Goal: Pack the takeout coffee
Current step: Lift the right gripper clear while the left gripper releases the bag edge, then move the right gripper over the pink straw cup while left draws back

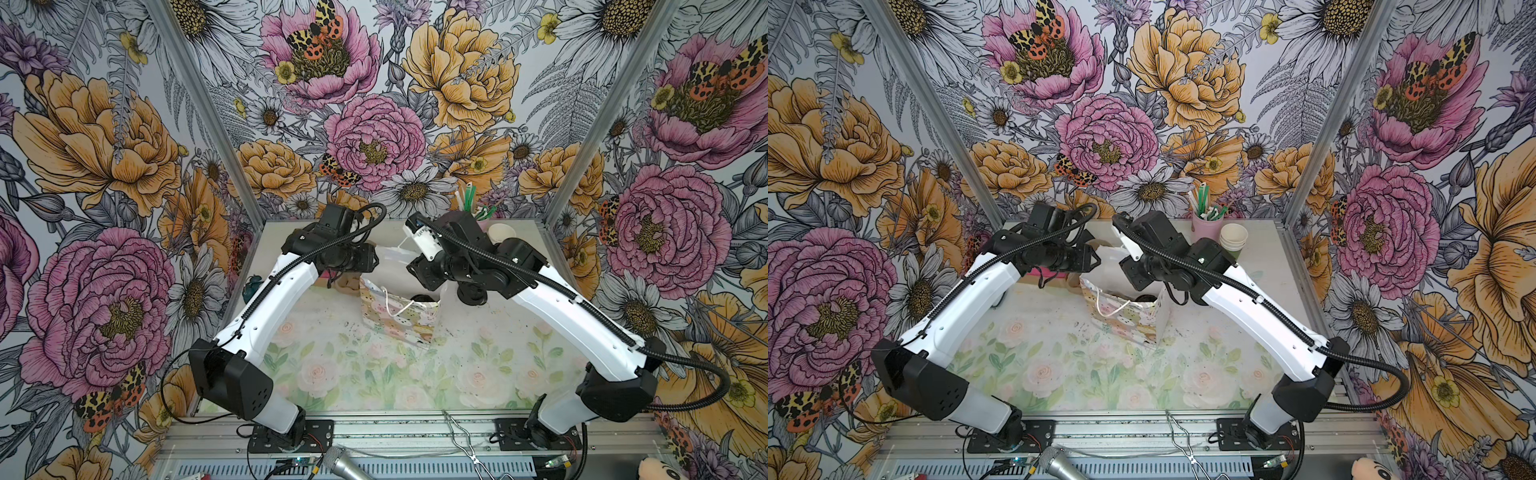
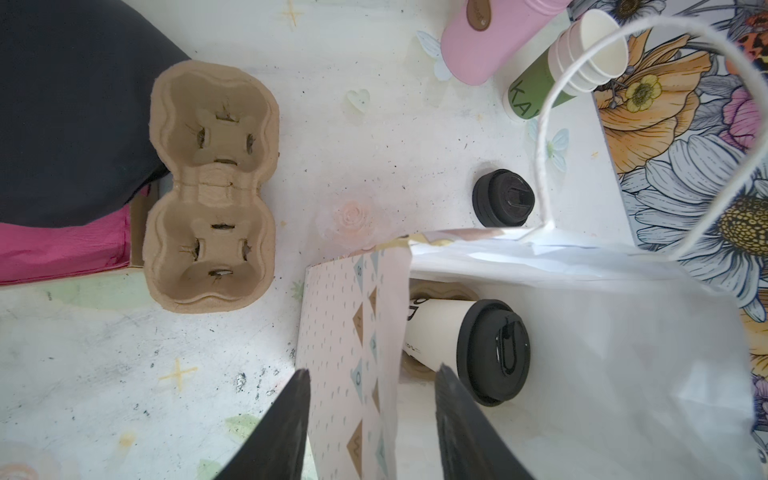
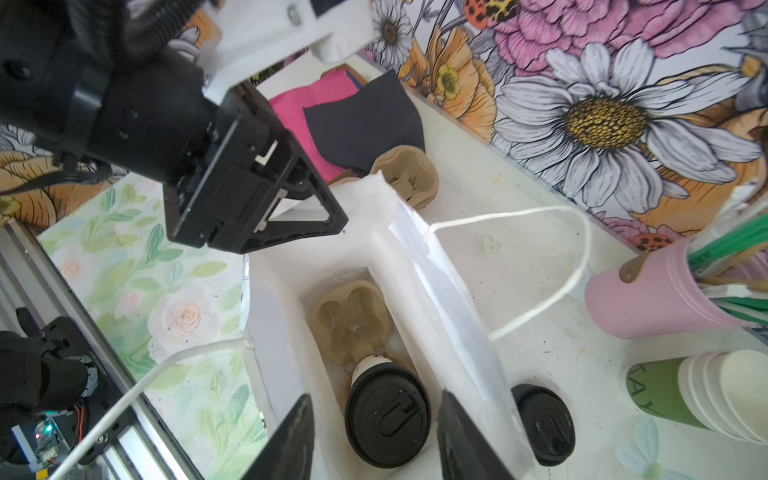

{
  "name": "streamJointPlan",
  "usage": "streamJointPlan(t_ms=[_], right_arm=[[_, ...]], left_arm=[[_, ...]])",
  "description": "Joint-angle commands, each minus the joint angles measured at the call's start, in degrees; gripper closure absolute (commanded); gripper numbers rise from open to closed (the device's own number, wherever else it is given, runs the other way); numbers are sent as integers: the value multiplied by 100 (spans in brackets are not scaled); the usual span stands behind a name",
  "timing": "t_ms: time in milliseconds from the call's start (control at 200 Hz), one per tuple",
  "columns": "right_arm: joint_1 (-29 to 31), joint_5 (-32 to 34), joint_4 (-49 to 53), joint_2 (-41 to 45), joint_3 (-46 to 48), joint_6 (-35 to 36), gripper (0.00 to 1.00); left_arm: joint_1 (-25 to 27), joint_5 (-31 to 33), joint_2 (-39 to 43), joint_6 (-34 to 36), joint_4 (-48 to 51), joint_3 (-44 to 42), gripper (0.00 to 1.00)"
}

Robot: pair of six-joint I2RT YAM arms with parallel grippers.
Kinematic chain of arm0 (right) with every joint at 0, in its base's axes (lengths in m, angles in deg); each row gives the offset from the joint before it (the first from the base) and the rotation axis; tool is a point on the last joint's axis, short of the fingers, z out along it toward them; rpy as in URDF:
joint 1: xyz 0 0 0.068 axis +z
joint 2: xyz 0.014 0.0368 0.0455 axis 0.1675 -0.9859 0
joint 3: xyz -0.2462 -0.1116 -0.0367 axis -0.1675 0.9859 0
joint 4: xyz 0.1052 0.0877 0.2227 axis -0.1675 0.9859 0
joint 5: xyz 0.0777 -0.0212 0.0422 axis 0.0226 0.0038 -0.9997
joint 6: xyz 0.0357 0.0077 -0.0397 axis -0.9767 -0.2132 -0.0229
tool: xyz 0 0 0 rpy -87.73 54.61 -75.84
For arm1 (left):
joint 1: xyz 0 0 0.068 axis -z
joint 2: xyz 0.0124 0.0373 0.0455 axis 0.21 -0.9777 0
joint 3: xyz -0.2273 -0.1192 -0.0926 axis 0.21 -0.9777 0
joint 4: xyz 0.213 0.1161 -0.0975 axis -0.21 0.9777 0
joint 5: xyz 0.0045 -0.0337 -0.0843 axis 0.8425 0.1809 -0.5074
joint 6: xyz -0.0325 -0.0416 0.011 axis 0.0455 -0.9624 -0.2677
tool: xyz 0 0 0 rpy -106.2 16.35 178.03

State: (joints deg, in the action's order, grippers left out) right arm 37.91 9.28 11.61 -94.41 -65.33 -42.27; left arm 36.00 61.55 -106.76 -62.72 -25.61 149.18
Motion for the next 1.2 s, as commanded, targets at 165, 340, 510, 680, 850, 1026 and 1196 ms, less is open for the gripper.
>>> streamJointPlan(t_ms=[165, 340, 510, 680, 850, 1026, 1196], right_arm=[[-1160, 966, -895, 816, 758, -184, 31], [-2434, 1041, -1084, 605, 880, -376, 28], [-3609, 353, -1533, -12, 675, -708, 29], [-4432, -295, -1800, -954, 76, -1015, 33], [-4700, -657, -1823, -1915, -762, -948, 34], [-4757, -940, -1820, -2723, -1488, -889, 37], [-4764, -1076, -1820, -3220, -1885, -976, 45]], left_arm=[[-53, 494, 922, -81, -498, 92, 28], [-174, 705, 1843, -142, -1504, -867, 11], [-445, 696, 2536, -153, -2292, -1827, 6], [-662, 650, 2845, 15, -2666, -2375, 5], [-788, 560, 2912, 180, -2942, -2702, 5], [-1024, 1, 2859, 358, -3097, -2847, 5], [-1052, -409, 2788, 339, -3202, -3054, 5]])
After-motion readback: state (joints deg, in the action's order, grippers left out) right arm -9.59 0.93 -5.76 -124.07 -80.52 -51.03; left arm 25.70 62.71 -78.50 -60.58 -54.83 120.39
